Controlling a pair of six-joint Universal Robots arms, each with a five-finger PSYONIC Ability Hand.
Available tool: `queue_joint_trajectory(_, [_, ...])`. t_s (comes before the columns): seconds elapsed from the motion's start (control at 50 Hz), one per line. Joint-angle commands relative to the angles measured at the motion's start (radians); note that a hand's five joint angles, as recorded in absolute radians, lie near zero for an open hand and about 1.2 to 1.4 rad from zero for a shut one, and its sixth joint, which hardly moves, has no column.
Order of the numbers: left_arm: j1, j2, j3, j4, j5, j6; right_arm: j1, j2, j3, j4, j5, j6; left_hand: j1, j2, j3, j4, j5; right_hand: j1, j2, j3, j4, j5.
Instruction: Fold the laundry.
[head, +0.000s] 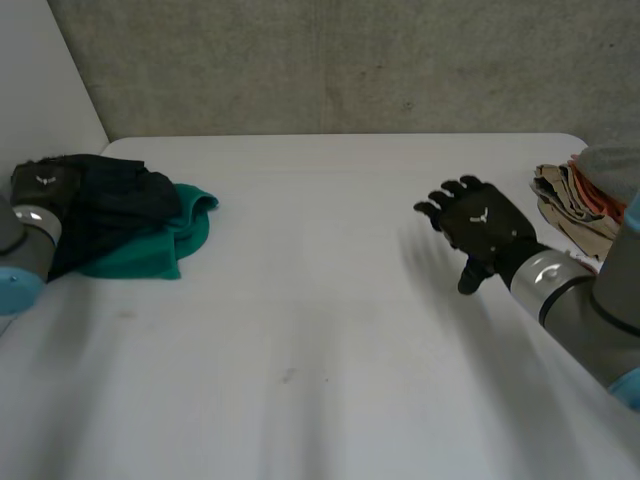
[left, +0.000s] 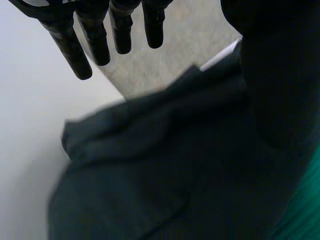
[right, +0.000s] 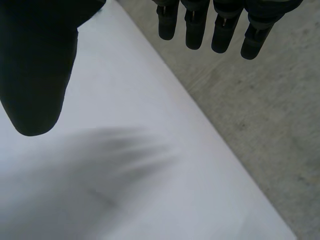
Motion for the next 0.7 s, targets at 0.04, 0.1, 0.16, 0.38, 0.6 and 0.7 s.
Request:
queue_joint_trajectory(0.04, [-0.006, -0.147, 0.092, 0.149, 0.006, 0.091, -0.035, 0.001, 0.032, -0.009, 0.001, 0.001, 1.064, 1.061, 1.056, 1.06, 1.054, -0.048, -0.036, -0.037, -0.037, -0.041])
queue_joint_trajectory(0.1, [-0.049, -0.095, 0.058, 0.216, -0.008, 0.109, -0.048, 0.001, 0.035, -0.009, 0.001, 0.001, 1.184, 1.181, 1.176, 1.18, 1.174, -0.048, -0.036, -0.037, -0.037, -0.041])
queue_joint_trajectory(0.16, [-0.091, 0.038, -0.003, 0.263, -0.008, 0.101, -0.059, -0.001, 0.038, -0.016, 0.001, 0.003, 1.184, 1.181, 1.176, 1.18, 1.174, -0.048, -0.036, -0.037, -0.037, -0.041])
queue_joint_trajectory(0.38, [-0.373, 0.546, -0.304, 0.37, 0.006, -0.158, -0.076, -0.019, 0.044, -0.03, 0.015, 0.006, 1.184, 1.181, 1.176, 1.18, 1.174, -0.048, -0.036, -0.037, -0.037, -0.041])
queue_joint_trajectory(0.6, [-0.655, 0.506, -0.464, 0.356, -0.003, -0.219, -0.114, -0.051, 0.043, -0.038, 0.035, 0.018, 1.184, 1.181, 1.176, 1.18, 1.174, -0.048, -0.036, -0.037, -0.037, -0.041])
queue_joint_trajectory(0.7, [-0.752, 0.303, -0.459, 0.298, -0.008, -0.19, -0.133, -0.053, 0.037, -0.039, 0.043, 0.019, 0.767, 0.763, 0.759, 0.762, 0.756, -0.048, -0.036, -0.037, -0.037, -0.041])
